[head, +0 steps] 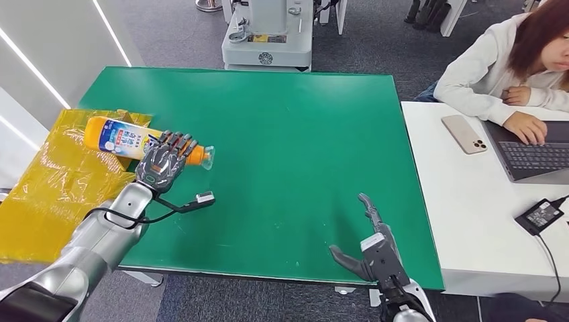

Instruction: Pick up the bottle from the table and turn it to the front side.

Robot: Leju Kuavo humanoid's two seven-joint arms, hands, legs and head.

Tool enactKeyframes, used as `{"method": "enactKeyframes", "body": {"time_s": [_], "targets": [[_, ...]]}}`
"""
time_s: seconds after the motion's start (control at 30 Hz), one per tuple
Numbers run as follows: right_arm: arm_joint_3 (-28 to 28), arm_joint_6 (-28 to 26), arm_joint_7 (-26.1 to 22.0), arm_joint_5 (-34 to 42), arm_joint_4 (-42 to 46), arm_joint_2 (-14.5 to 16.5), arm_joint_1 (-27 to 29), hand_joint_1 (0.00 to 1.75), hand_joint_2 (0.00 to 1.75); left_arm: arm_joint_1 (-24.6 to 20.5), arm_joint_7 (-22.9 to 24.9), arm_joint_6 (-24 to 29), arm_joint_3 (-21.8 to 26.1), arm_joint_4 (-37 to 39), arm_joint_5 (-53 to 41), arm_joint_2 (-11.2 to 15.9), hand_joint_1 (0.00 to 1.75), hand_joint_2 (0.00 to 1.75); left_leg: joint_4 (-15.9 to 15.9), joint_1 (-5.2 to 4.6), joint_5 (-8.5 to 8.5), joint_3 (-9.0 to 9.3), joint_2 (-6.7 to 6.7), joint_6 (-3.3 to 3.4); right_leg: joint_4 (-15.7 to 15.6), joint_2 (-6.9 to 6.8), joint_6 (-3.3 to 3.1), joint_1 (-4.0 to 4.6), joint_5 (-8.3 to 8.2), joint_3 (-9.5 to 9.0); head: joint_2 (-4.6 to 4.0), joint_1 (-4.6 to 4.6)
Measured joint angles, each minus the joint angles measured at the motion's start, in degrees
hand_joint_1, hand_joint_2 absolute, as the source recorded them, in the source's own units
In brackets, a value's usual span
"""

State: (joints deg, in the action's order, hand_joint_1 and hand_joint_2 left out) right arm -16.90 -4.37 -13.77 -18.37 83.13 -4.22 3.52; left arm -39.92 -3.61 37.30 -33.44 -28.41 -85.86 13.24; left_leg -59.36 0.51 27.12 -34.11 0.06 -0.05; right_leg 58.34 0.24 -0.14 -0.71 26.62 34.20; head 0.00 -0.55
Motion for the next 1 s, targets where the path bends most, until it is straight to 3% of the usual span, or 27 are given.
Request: {"method": "enactKeyframes", "body": {"time_s": [0.3, 0.47, 0.6, 1.0], "targets": [[-0.96, -4.09, 1.89, 2.78, 4.18, -2.63, 3.69, 0.00, 1.75, 2.07, -1.87, -5.27, -0.39, 7.13, 0.96, 3.10, 1.75, 1.75, 0.01, 0.02, 0.03, -0.02, -0.01, -0.05, 0.00, 0.00, 0.00, 0.01, 0.01, 0.03, 0.00, -0.01], [-1.52, -3.45, 1.94, 2.67, 4.67, -3.28, 3.88, 0.00, 1.75, 2.13, -1.99, -6.69, -0.39, 8.38, 1.26, 4.43, 1.70, 1.75, 0.02, 0.02, 0.03, -0.01, -0.01, -0.06, 0.01, -0.01, -0.01, 0.01, 0.00, 0.01, 0.00, -0.01], [-1.56, -2.35, 2.13, 1.74, 4.78, -3.28, 3.83, 0.00, 1.75, 2.12, -2.84, -8.15, -0.38, 8.84, 1.84, 5.45, 0.00, 1.75, 0.02, 0.02, 0.03, 0.01, -0.02, -0.06, 0.02, -0.01, -0.01, 0.01, 0.00, 0.00, 0.00, -0.01], [-1.80, -1.57, 2.17, 0.60, 6.46, -3.30, 3.85, 0.00, 1.75, 1.96, -7.70, -7.07, 2.46, 9.18, 9.31, 4.45, 0.00, 1.75, 0.01, 0.01, 0.02, 0.10, -0.03, -0.06, 0.01, -0.04, -0.01, 0.00, 0.00, -0.07, 0.00, -0.01]]}}
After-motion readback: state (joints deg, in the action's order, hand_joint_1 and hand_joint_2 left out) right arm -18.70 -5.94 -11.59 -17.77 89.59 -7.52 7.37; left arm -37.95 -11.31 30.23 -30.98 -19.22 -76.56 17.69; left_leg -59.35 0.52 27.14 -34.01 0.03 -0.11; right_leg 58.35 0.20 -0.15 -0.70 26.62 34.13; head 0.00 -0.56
